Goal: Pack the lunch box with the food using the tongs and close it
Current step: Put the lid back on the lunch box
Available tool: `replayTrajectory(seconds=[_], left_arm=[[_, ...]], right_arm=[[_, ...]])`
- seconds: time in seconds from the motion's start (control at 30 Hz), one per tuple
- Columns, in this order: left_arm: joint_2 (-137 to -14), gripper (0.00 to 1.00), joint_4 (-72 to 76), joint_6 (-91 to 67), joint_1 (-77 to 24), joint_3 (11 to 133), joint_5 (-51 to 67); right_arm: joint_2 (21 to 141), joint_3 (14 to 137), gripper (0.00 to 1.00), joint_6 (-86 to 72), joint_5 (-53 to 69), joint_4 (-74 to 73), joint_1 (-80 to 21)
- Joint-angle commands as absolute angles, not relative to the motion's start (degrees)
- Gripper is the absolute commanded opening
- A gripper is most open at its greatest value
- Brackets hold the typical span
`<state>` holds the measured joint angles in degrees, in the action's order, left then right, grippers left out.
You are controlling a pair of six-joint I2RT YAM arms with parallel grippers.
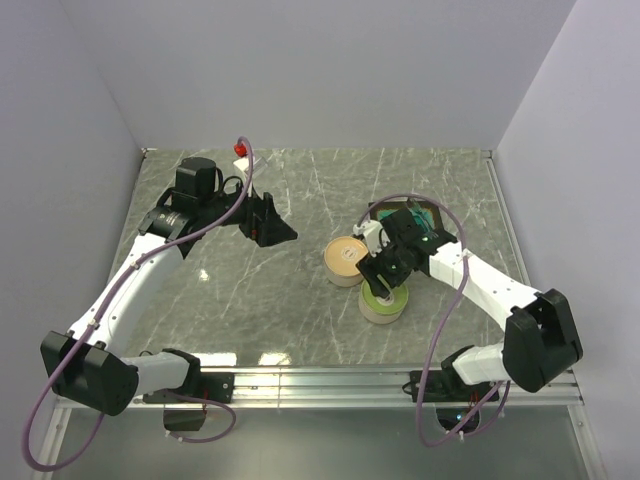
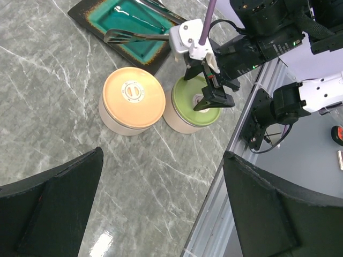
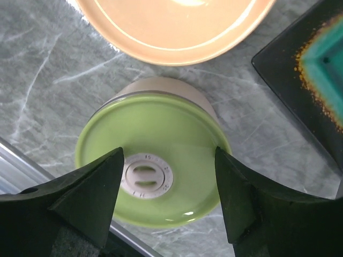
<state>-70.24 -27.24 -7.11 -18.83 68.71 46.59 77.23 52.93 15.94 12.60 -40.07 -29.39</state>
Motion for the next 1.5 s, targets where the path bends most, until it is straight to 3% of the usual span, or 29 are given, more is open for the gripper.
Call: replayTrajectory(seconds=[0.0, 0.5, 0.8, 1.13, 1.3, 1.47], left_arm=[[-69.70, 1.00, -26.72, -5.98, -18.81, 69.79, 46.49], [-69.96, 0.99, -26.63, -6.24, -18.72, 70.22, 46.23], [-69.78, 0.99, -27.51, -5.10, -18.55, 71.10, 45.62], [-68.73, 0.99, -30.50, -0.80, -17.58, 71.89, 44.91], [-72.76, 0.99, -28.84, -1.58, -17.58, 73.73, 40.87], [-83.48, 0.88, -26.37, -0.70, -20.65, 78.82, 38.06]], right_arm=[[79.54, 52.29, 0.75, 16.96, 15.47, -44.30, -29.97], [79.89, 50.71, 0.72, 17.49, 11.87, -42.19, -34.72], [73.22, 55.10, 0.75, 17.93, 11.51, -42.97, -34.37], [64.34, 60.12, 0.81, 37.25, 19.33, -55.89, -19.97], [65.30, 58.27, 0.79, 41.40, 19.15, -57.83, -13.82], [69.43, 58.53, 0.76, 41.57, 24.69, -59.93, -7.83]])
